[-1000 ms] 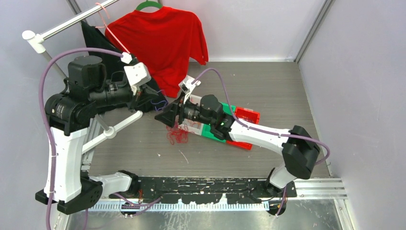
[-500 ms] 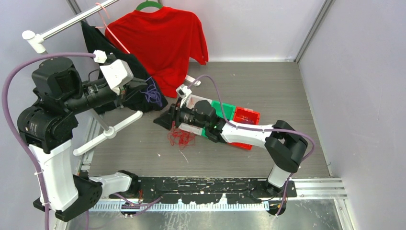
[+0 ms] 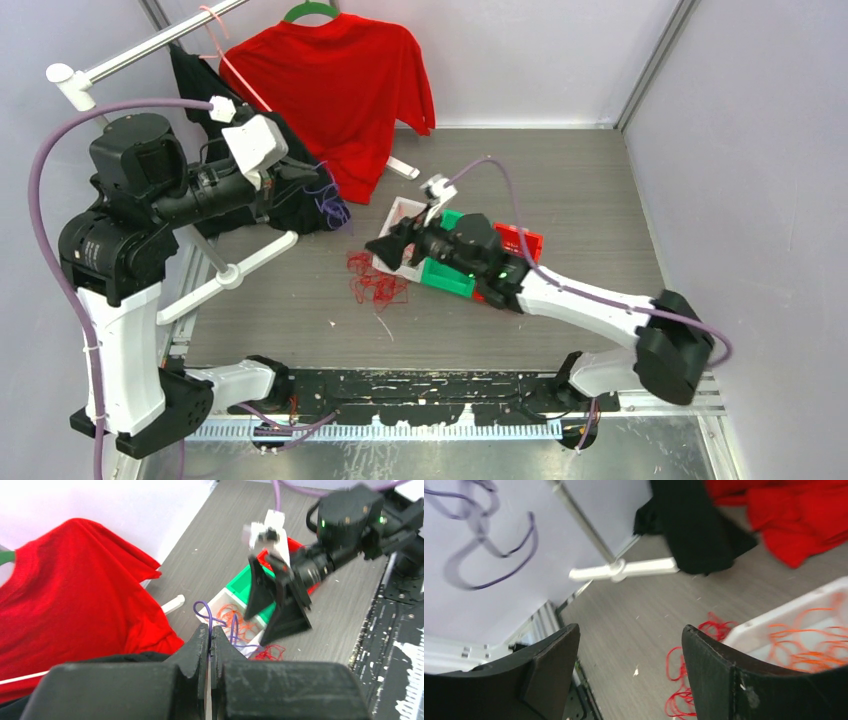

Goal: Untangle the cables

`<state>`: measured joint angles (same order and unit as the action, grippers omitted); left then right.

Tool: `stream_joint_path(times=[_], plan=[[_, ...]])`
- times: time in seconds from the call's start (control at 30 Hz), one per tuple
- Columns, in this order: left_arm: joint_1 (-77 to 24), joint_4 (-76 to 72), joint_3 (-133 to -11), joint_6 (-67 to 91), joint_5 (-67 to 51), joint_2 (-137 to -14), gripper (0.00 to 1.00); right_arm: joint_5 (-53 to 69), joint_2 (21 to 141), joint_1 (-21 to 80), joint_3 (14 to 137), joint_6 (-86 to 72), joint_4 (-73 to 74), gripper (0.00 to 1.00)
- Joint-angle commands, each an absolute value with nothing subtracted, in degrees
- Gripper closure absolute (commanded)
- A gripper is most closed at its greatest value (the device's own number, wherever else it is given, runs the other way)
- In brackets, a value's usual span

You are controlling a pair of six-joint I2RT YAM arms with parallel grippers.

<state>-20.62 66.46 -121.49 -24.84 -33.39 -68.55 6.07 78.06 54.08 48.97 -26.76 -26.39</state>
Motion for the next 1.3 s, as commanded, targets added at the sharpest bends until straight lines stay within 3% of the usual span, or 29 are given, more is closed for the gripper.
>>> stream_joint_path(times=[0.0,0.23,0.6,0.83,1.27], plan=[[-20.91,61.19,-119.32,-20.22,-38.92,-68.78,1.0,-2.4,69.14,48.15,49.63,-26.04,-16.4,0.21],[-23.78,58.55,-115.21,-16.61,-42.28,-72.17,1.0,-23.9,57.93,34.24,50.01,-28.56,-2.23,0.22],[-41.59,57.16,-112.55,-24.12,-35.56,-84.65,1.0,-39.24,51.35,23.58,52.71,-29.26,7.96,0.18],[-50.98,50.05,-112.77,-31.43,-34.59,-93.93,1.0,-38.53,49.44,18.52,52.04,-28.73,6.93,0.16],[-54.52,33.11,-114.98,-32.07,-34.12,-111.27,1.0,-36.08,48.65,10.78,51.36,-30.22,7.64,0.16]])
